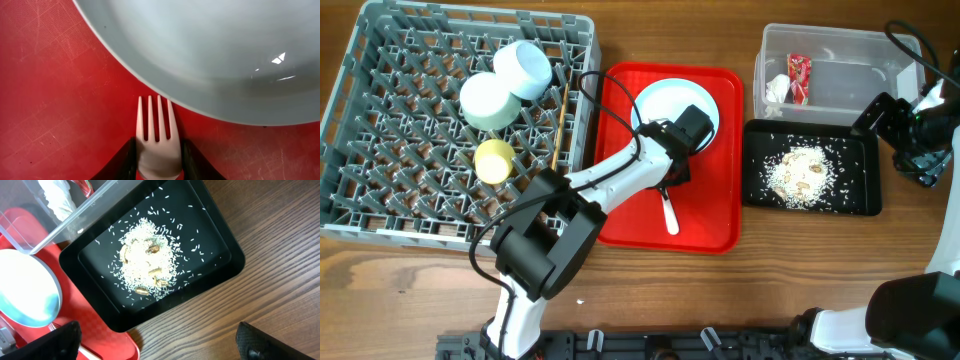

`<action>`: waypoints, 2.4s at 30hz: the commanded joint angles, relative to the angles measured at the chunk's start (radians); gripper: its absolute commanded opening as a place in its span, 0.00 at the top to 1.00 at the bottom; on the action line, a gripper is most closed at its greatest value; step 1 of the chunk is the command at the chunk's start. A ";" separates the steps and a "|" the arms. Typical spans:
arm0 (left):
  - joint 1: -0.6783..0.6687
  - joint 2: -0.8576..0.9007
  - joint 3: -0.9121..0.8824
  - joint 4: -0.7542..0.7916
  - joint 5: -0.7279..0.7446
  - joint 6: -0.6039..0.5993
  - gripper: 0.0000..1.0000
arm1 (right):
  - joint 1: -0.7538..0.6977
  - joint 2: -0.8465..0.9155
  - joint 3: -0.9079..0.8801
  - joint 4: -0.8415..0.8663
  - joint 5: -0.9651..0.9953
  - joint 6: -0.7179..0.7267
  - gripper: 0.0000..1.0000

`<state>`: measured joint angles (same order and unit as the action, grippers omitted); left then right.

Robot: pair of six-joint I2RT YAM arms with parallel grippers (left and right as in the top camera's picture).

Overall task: Sort waste into correct bins and load items into the dishwasher rack
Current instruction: 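Close the left gripper on the white fork beside the plate, then carry the fork left and drop it into the dish rack, then reach the left gripper to the white plate and grasp its rim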

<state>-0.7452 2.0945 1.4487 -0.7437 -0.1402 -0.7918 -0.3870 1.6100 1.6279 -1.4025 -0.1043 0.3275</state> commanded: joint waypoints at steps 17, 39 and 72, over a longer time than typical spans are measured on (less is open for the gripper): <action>0.042 -0.153 -0.016 -0.109 0.038 0.105 0.96 | 0.002 -0.024 0.019 -0.002 -0.008 -0.014 0.00; 0.501 -0.357 -0.016 -0.093 0.039 0.736 0.96 | 0.002 -0.024 0.019 -0.011 -0.009 -0.014 0.00; 0.045 -0.117 -0.016 0.389 0.183 0.901 0.19 | 0.002 -0.024 0.019 -0.009 -0.009 -0.014 0.00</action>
<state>-0.6647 1.9171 1.4315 -0.3653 0.1223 0.0490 -0.3870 1.6100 1.6279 -1.4101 -0.1043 0.3275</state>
